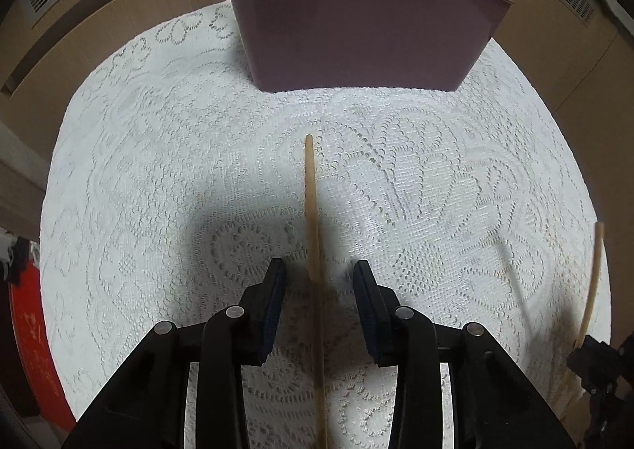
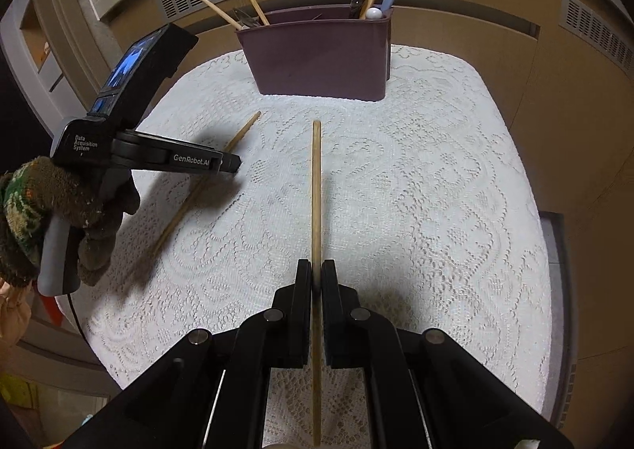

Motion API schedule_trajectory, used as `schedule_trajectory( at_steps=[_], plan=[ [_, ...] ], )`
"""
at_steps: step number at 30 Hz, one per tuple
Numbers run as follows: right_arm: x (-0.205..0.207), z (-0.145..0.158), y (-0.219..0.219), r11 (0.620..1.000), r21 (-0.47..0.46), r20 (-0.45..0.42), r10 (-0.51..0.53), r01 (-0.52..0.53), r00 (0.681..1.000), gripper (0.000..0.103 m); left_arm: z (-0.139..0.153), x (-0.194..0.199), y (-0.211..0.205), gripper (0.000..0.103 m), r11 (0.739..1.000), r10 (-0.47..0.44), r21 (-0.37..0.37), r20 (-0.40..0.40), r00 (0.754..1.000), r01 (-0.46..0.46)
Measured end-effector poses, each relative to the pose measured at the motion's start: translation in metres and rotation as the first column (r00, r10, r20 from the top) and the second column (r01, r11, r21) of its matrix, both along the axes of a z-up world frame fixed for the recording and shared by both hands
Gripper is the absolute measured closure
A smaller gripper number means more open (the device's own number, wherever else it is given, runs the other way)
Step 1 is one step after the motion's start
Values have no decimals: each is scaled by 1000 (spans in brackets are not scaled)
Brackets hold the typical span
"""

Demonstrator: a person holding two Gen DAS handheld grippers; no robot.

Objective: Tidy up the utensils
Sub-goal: 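Grasp a wooden chopstick with the left tool while the right tool grasps the other chopstick, then lift both chopsticks upright and carry them over the purple caddy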

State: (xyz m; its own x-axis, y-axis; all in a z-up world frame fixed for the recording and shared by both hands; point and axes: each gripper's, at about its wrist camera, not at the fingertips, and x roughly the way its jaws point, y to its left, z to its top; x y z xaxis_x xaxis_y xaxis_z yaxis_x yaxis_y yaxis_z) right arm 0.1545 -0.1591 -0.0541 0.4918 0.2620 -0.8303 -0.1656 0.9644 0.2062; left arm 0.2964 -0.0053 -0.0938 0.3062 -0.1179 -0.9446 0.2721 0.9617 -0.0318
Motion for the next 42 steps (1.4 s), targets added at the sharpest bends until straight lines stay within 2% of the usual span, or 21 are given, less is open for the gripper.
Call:
schedule_trajectory(
  at_steps=[5, 7, 10, 18, 24, 29, 34, 37, 40, 42],
  plan=[
    [-3, 0, 0, 1000, 6, -2, -3, 3, 1000, 98, 0, -1, -5, 70, 1000, 19, 22, 32, 999, -19],
    [-3, 0, -1, 1000, 7, -6, -5, 5, 1000, 98, 1, -5, -6, 85, 1000, 15, 5, 52, 999, -16],
    [-3, -1, -2, 1000, 3, -9, -11, 11, 1000, 98, 3, -14, -3, 97, 999, 25, -27, 58, 998, -24],
    [-4, -10, -7, 999, 31, -39, -19, 20, 999, 98, 7, -54, 6, 98, 982, 63, -182, 72, 995, -49],
    [-8, -13, -13, 999, 46, -55, -19, 22, 998, 98, 31, -93, 21, 98, 931, 130, -356, 105, 986, -85],
    [-4, -20, -14, 999, 44, -94, -18, 22, 995, 97, 51, -115, 43, 97, 889, 190, -447, 157, 969, -102],
    [1, -18, -7, 1000, 31, -93, 0, 3, 996, 97, 64, -136, 65, 97, 864, 248, -489, 201, 948, -122],
    [3, -14, -5, 999, 49, -88, 6, -2, 996, 97, 70, -143, 74, 97, 862, 267, -492, 236, 934, -122],
    [7, -13, 4, 999, 12, -82, 30, -29, 996, 97, 71, -148, 80, 97, 859, 274, -496, 243, 930, -124],
    [11, -16, 13, 998, -11, -92, 61, -63, 994, 93, 71, -150, 82, 97, 859, 277, -497, 243, 930, -126]
  ],
)
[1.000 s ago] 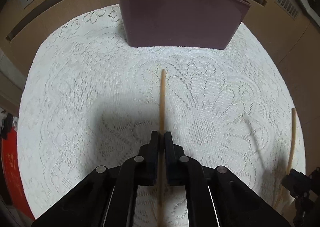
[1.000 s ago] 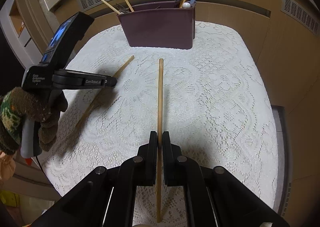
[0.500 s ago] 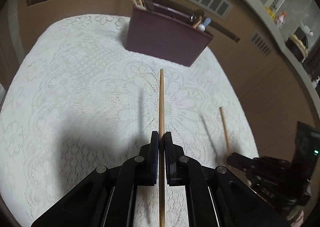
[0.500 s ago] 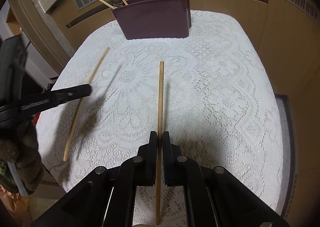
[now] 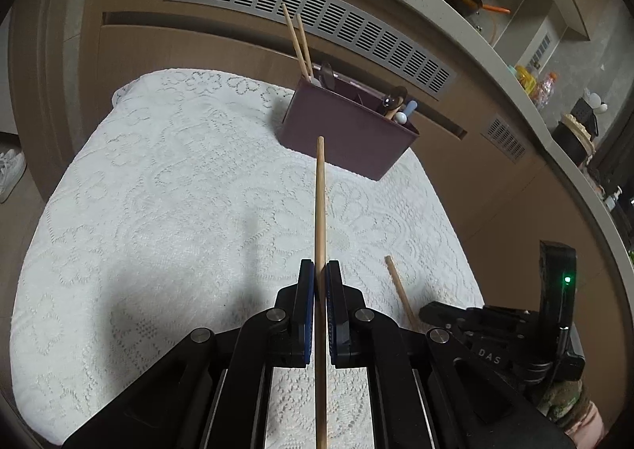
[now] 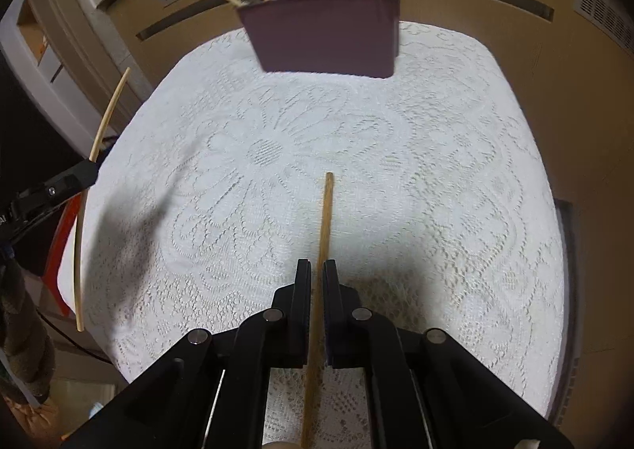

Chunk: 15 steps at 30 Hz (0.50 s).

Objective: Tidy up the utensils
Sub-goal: 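Lift both chopsticks upright and carry them over the purple caddy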

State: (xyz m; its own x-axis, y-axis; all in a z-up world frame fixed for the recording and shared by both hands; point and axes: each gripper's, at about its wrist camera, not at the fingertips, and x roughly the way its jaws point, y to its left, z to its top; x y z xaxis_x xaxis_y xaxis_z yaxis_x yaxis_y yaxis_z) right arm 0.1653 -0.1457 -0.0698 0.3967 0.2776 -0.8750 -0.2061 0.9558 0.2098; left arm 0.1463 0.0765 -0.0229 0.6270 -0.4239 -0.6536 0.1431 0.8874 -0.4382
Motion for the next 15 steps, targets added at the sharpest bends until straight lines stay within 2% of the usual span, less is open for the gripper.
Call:
schedule_trajectory(
  at_steps=[4, 8, 9, 12, 15],
  plan=[
    [12, -10, 12, 997, -73, 4, 13, -13, 1000, 89, 1, -6, -1, 97, 1000, 4, 2, 8, 1000, -4],
    [26, -26, 14, 996, -92, -31, 10, -13, 999, 85, 1, -11, -4, 97, 1000, -7, 14, 12, 1000, 7],
    [25, -26, 14, 995, -98, -10, 15, -16, 1000, 85, 1, -12, -4, 97, 1000, -8, 15, 13, 1000, 8],
    [21, -23, 18, 988, -150, 12, 27, -25, 1000, 95, 0, -14, -6, 97, 1000, -10, 18, 7, 1000, 10],
    [13, -7, 12, 993, -116, 59, -1, 8, 998, 97, 2, -15, -6, 97, 1000, -7, 19, 12, 1000, 7]
  ],
)
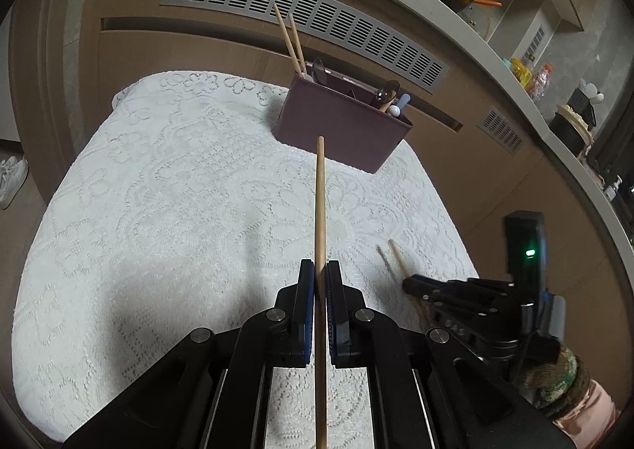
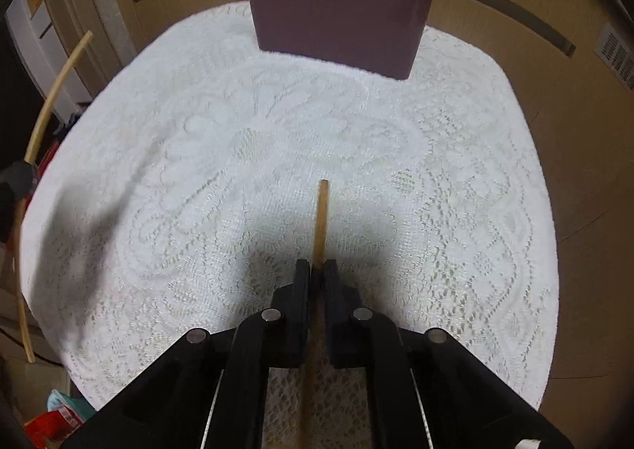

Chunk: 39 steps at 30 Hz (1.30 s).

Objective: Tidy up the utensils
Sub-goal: 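Lift both chopsticks upright and carry them over the purple caddy, then lower both chopsticks into the caddy and open both tools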

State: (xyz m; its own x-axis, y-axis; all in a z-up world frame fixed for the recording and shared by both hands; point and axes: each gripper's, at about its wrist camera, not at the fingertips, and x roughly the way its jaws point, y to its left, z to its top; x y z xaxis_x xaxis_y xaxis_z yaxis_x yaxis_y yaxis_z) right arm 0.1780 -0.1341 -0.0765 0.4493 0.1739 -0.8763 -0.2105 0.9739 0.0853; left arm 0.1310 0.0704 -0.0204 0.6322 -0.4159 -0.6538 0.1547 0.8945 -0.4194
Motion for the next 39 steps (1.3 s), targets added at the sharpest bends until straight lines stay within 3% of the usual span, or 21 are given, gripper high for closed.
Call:
schedule_trajectory(
  at_steps=[11, 16, 20, 23, 25, 28, 33, 35, 39],
  plan=[
    [-29, 72, -25, 978, 206, 139, -51, 22, 989, 97, 30, 0, -19, 97, 999, -32, 3, 80, 996, 32],
    [-25, 130, -35, 967, 253, 281, -74, 0, 957, 97, 78, 14, -26, 97, 997, -66, -23, 205, 977, 72],
    [-13, 191, -40, 970, 242, 419, -82, -24, 904, 97, 141, 27, -34, 97, 994, -88, -18, 392, 916, 103],
    [5, 238, -41, 976, 217, 519, -87, -32, 850, 97, 187, 43, -42, 97, 995, -80, -1, 553, 829, 97],
    [20, 266, -41, 978, 204, 584, -89, -39, 807, 97, 204, 59, -46, 97, 997, -71, 12, 615, 785, 81],
    [46, 293, -42, 976, 210, 649, -103, -48, 754, 97, 212, 94, -54, 97, 998, -47, -3, 662, 748, 65],
    [96, 291, -51, 963, 265, 670, -146, -51, 728, 97, 195, 158, -62, 97, 999, -4, -23, 693, 721, 27],
    [123, 277, -54, 956, 289, 660, -165, -45, 732, 97, 184, 183, -66, 97, 999, -8, -27, 688, 726, 36],
    [170, 245, -57, 954, 299, 612, -179, -16, 771, 97, 151, 230, -68, 97, 999, 0, -41, 662, 749, 36]
  ],
)
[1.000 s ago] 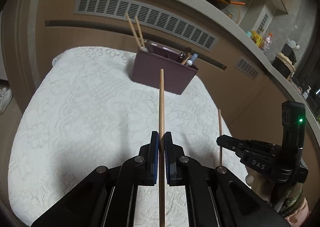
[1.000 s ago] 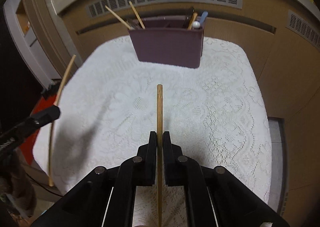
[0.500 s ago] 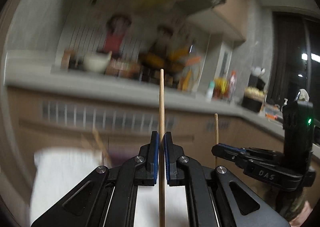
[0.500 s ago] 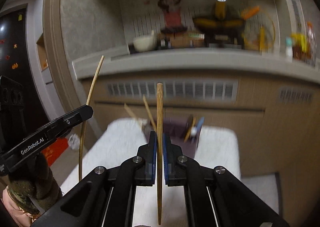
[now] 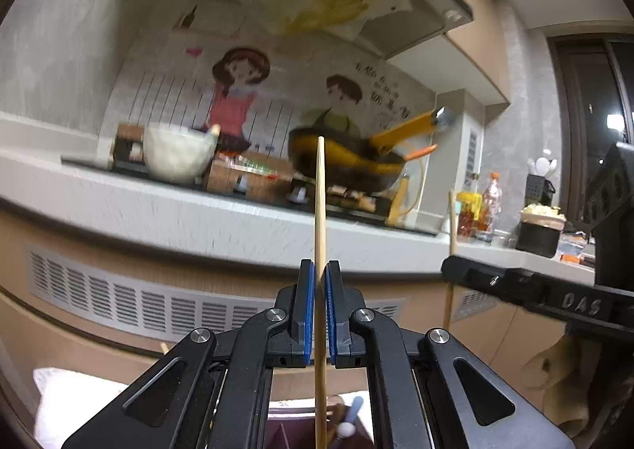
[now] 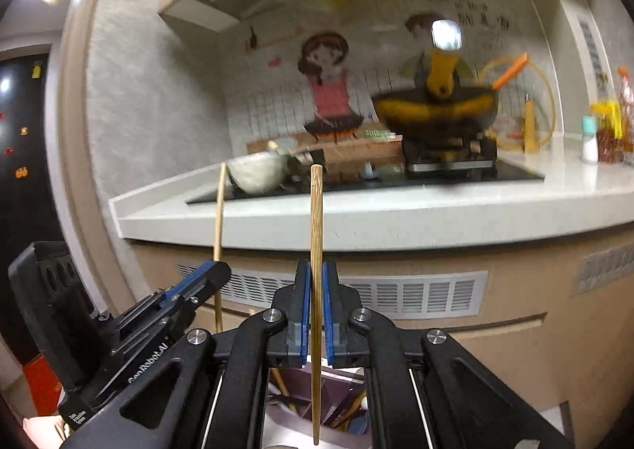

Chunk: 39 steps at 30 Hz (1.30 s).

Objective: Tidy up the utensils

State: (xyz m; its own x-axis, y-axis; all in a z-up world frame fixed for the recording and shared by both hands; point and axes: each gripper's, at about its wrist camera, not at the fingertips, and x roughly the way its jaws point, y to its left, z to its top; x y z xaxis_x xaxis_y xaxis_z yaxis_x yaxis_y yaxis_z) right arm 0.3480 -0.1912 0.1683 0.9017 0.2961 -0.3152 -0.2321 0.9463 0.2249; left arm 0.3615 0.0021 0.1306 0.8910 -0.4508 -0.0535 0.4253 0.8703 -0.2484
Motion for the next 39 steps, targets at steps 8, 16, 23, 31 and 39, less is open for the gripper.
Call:
schedule_trajectory(
  at_steps=[8, 16, 23, 31, 39],
  plan=[
    [54, -74, 1, 999, 23, -69, -40, 42, 997, 97, -69, 58, 0, 97, 1000, 17, -17, -111, 994, -19],
    [59, -127, 17, 1000, -16, -136, -13, 11, 991, 97, -128, 65, -9, 97, 999, 37, 24, -203, 978, -33],
    [48, -169, 22, 1000, 0, -300, 11, -12, 954, 73, -147, 51, -8, 70, 998, 58, 44, -311, 949, -47],
    [-45, -151, 1, 998, 11, -301, -52, 58, 952, 35, -97, -59, 14, 5, 970, 231, 141, -312, 922, -196],
    [-169, -134, 6, 991, -94, -267, -112, 90, 957, 6, -95, -181, 19, 0, 889, 393, 350, -253, 884, -295]
  ],
)
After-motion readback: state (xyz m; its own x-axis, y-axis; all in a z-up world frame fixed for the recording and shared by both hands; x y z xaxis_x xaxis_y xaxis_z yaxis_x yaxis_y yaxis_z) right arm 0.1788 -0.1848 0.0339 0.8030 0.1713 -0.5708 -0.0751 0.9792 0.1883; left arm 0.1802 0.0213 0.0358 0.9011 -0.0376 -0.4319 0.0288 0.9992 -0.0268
